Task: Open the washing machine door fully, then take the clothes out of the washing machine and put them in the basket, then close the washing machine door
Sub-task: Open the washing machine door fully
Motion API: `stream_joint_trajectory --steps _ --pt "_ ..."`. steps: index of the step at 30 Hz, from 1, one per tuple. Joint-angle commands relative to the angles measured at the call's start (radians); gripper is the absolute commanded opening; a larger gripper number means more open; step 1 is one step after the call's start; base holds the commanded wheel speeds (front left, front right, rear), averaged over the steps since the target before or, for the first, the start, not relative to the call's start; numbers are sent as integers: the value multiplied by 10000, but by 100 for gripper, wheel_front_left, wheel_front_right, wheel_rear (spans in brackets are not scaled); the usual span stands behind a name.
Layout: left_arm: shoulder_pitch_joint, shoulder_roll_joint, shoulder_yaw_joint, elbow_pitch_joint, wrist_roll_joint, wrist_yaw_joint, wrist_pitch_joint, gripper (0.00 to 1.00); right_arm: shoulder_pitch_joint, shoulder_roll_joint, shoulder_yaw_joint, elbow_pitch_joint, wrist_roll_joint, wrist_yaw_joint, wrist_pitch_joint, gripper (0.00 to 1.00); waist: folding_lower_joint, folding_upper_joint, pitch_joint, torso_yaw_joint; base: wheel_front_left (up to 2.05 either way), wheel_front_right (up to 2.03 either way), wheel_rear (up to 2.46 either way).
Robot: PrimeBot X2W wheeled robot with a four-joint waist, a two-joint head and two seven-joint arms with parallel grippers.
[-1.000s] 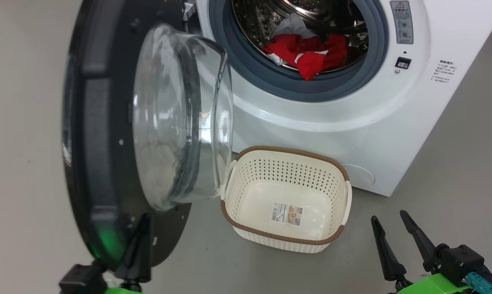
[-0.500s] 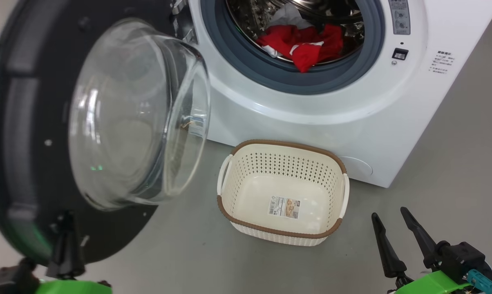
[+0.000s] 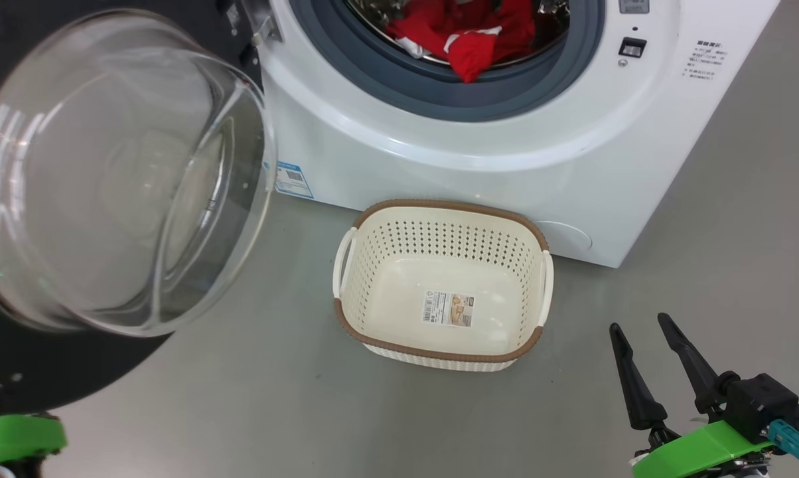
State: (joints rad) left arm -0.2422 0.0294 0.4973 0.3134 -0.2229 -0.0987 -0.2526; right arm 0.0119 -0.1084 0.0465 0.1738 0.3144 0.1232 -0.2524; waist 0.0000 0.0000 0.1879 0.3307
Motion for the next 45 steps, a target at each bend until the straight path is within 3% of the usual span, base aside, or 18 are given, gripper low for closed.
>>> stream_joint_trajectory --steps 1,15,25,34,35,36,45 --pt "-379 593 626 -114 145 -17 -92 0 -346 -116 232 -278 -33 75 -93 100 0 0 112 -100 0 0 0" --pt "-1576 1406 1848 1262 651 -279 -92 0 -544 -269 280 -418 -49 75 -93 100 0 0 530 -208 0 0 0" --pt "-1800 1536 1871 1627 851 -314 -92 0 -640 -316 326 -458 -41 75 -93 100 0 0 602 -257 0 0 0" --pt "-1185 1510 1080 1482 610 -318 -92 0 -547 -162 355 -390 -47 75 -93 100 0 0 245 -312 0 0 0" --pt "-1070 1464 932 1395 614 -318 -92 2 -540 -146 351 -388 -50 75 -93 100 0 0 211 -309 0 0 0" --pt "-935 1448 709 1335 658 -319 -92 11 -536 -131 352 -382 -51 75 -93 100 0 0 181 -313 0 0 0" --pt "150 980 -211 541 528 -319 -92 35 -339 2 267 -341 -18 75 -93 100 0 0 -323 -379 0 0 0"
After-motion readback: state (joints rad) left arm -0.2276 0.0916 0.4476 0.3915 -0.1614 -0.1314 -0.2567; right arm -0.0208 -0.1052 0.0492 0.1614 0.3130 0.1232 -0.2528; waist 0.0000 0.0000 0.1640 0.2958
